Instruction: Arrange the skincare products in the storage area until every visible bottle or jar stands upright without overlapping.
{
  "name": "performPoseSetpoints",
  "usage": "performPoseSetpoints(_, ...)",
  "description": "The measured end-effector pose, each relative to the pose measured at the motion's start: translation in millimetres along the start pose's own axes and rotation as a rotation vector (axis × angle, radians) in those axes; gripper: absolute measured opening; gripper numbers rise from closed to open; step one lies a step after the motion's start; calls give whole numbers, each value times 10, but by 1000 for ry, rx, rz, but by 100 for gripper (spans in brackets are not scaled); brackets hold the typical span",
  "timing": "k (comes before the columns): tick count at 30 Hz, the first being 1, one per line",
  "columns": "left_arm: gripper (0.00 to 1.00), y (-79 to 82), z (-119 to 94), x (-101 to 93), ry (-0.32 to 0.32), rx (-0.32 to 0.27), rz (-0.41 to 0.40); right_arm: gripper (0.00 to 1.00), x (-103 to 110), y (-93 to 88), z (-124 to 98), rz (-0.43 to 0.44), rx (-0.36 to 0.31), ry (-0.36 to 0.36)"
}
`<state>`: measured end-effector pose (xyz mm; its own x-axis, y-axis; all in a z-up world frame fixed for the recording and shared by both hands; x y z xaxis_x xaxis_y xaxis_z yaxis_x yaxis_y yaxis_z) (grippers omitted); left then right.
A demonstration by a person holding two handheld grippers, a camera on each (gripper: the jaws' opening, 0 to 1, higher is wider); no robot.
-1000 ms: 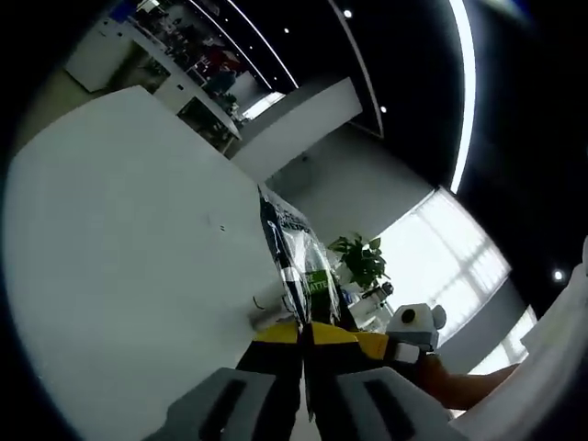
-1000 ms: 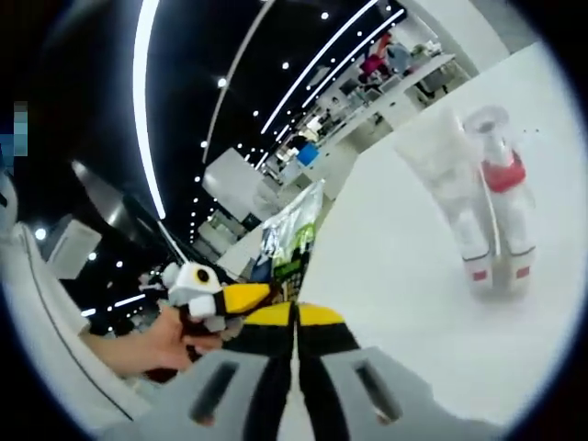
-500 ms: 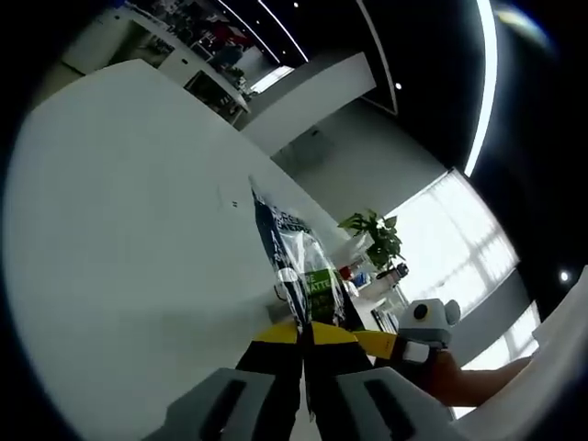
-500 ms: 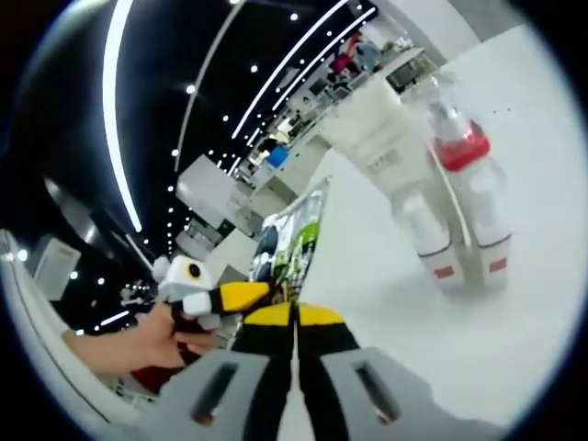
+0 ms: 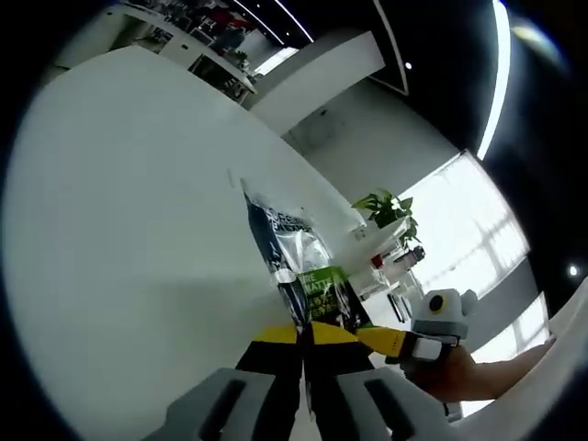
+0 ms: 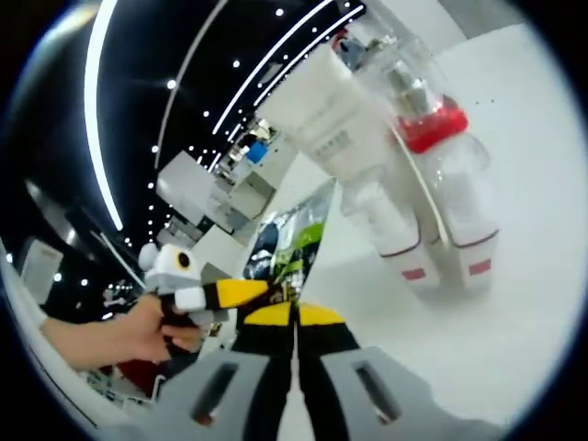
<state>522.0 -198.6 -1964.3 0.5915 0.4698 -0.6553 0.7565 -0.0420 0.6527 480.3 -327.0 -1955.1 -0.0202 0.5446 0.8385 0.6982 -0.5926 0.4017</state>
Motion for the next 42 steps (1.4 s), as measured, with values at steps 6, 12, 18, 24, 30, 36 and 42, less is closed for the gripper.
performPoseSetpoints(6,1,-37,83,51,11,26,7,0,-119,5,45,-5,11,-36)
performPoseSetpoints(12,1,-101,210,130,20,65,6,0,-242,-6,67,6,15,-72)
performPoseSetpoints(18,1,-144,295,196,26,84,-2,0,-356,-11,99,21,21,-100)
performPoseSetpoints(24,1,-189,362,262,39,103,-20,0,-459,-22,147,44,27,-120)
performPoseSetpoints(30,3,-236,391,344,65,126,-36,0,-539,-51,202,73,33,-146)
performPoseSetpoints(36,17,-239,318,412,97,125,4,0,-627,-13,230,149,-1,-159)
performPoseSetpoints(42,20,-225,193,433,142,120,8,0,-697,-38,252,195,13,-197)
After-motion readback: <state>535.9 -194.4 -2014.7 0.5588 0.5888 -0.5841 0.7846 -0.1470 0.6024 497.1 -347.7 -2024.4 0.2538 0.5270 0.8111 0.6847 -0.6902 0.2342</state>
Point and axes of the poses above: the point that each gripper's makers call its tool centre point, and the gripper's own axes: z roughly forward along the fingers, x roughly to its left, y roughly out of its top, the point moved 5 cm from there along -z, roughly backward along the fingers, and after that the axes turned 15 degrees about z, right-handed, at the moved point
